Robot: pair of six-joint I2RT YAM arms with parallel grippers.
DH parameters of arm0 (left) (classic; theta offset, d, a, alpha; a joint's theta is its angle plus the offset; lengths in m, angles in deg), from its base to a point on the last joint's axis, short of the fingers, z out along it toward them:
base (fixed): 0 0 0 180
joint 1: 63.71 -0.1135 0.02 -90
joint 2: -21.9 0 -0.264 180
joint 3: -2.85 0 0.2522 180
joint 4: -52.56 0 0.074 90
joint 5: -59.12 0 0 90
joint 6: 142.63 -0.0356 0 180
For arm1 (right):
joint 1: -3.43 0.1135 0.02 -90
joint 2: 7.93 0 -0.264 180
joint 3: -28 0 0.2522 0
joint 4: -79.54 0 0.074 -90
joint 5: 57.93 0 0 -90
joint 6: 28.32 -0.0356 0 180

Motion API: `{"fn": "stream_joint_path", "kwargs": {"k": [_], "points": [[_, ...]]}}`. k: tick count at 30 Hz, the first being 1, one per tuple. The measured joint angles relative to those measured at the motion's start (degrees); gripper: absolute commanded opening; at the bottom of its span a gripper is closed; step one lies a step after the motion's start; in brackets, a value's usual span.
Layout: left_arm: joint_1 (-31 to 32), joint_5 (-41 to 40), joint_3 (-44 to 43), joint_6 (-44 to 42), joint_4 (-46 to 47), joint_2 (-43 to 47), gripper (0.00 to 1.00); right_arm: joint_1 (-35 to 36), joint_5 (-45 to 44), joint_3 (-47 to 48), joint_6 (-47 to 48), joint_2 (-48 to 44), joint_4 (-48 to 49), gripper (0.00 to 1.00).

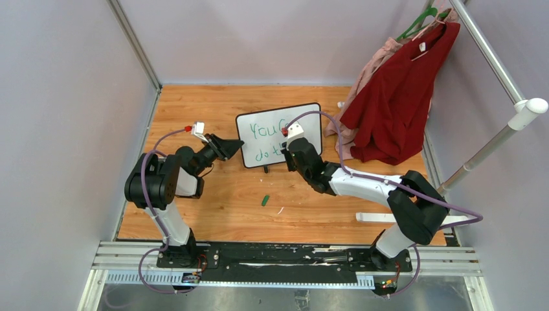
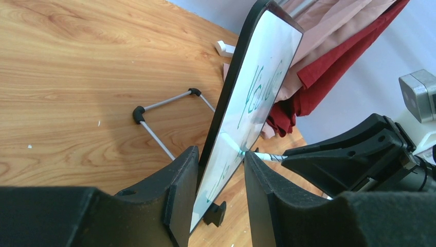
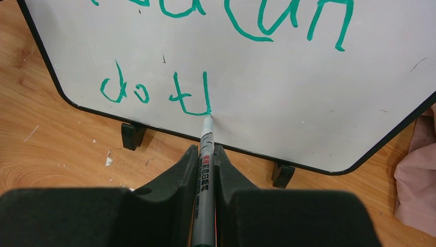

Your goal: Write a sentence on the whiteboard

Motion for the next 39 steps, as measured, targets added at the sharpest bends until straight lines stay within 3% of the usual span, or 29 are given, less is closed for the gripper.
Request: {"fn": "stream_joint_path", "kwargs": {"k": [39], "points": [[0.22, -0.02, 0.07, -0.02, 0.02, 0.31, 0.43, -1.07, -0.07, 3.10, 0.76, -0.02, -1.25, 0.00]]}}
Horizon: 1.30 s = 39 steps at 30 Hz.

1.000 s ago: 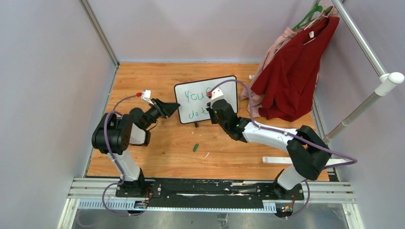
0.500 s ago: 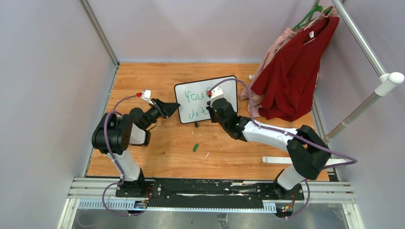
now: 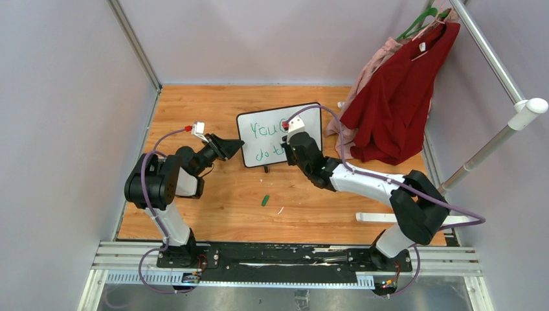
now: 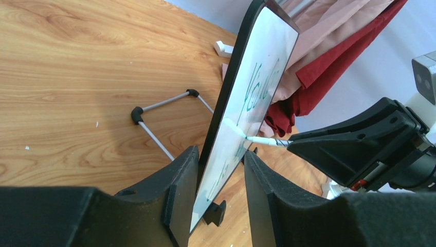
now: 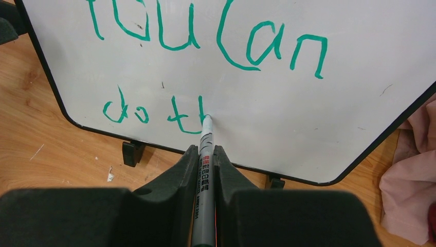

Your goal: Write a sentence on the whiteboard

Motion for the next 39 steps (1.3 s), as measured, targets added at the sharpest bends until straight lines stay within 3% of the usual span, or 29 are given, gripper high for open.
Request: {"fn": "stream_joint_path", "kwargs": {"k": [27, 39], "points": [[0.04, 0.00, 0.20, 0.02, -0.02, 0.00, 0.43, -0.87, -0.46, -5.07, -0.42, -1.77, -0.09, 0.00], [0.11, 0.00, 0.20, 0.00, 0.00, 0.00, 0.44, -1.09, -0.61, -5.97, -0.63, -8.63, 0.61, 0.00]]}}
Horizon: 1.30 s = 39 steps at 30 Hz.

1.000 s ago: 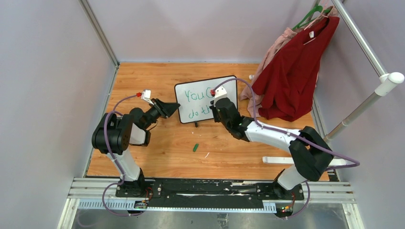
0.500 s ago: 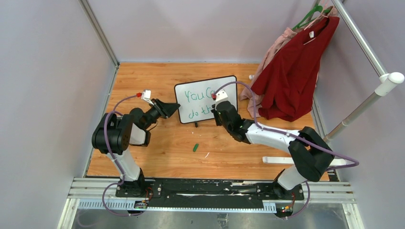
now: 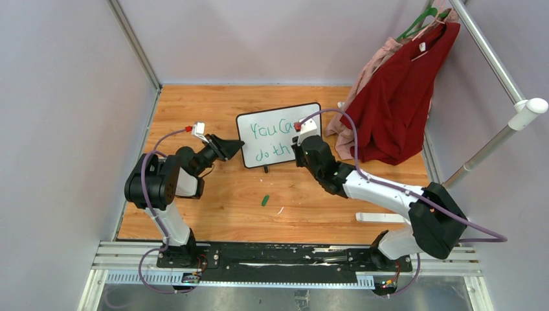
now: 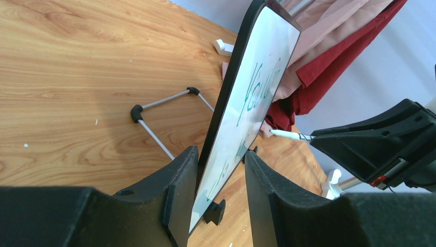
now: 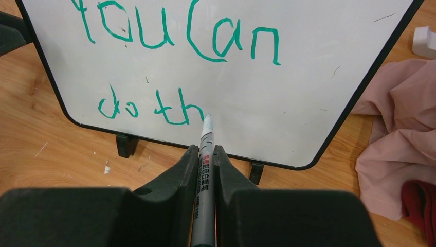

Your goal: Write a sentence on the whiteboard

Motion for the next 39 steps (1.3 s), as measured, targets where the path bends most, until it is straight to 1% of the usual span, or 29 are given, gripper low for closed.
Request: {"fn": "stream_joint_path", "kwargs": {"k": [18, 39], "points": [[0.02, 0.00, 0.09, -0.04, -0.07, 0.48, 0.45, -0.35, -0.07, 2.99, 0.00, 3.50, 1.01, 0.00], [0.04, 0.00, 0.09, -0.20, -0.09, 0.48, 0.45, -2.51, -0.04, 3.10, -0.04, 5.22, 1.18, 0.00]]}}
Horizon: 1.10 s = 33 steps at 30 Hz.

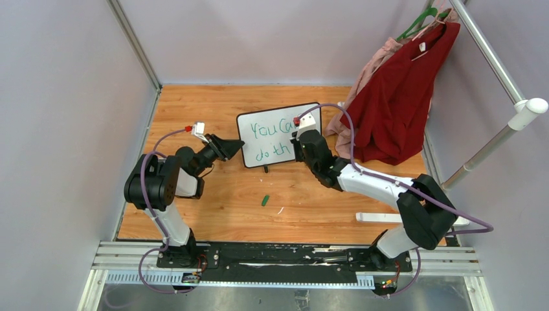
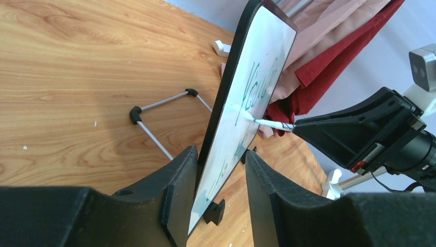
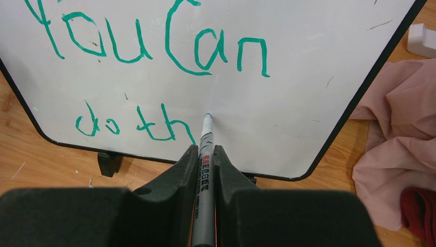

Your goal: Write a sentence on the whiteboard

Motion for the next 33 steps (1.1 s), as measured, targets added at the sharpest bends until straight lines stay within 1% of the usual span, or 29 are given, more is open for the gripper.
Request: {"fn": "stream_joint_path", "kwargs": {"k": [14, 23, 33], "points": [[0.00, 0.00, 0.00, 0.00, 0.02, 0.00, 0.45, -0.31, -0.04, -0.04, -0.20, -0.31, -0.90, 0.00], [0.00, 0.00, 0.00, 0.00, 0.00, 0.00, 0.45, -0.70, 0.52, -1.31, -0.26, -4.17, -0.61, 0.00], [0.00, -0.02, 0.00, 0.00, 0.00, 0.00, 0.45, -0.68, 1.99, -1.99, -0.68, -3.72, -0.87, 0.00]]}}
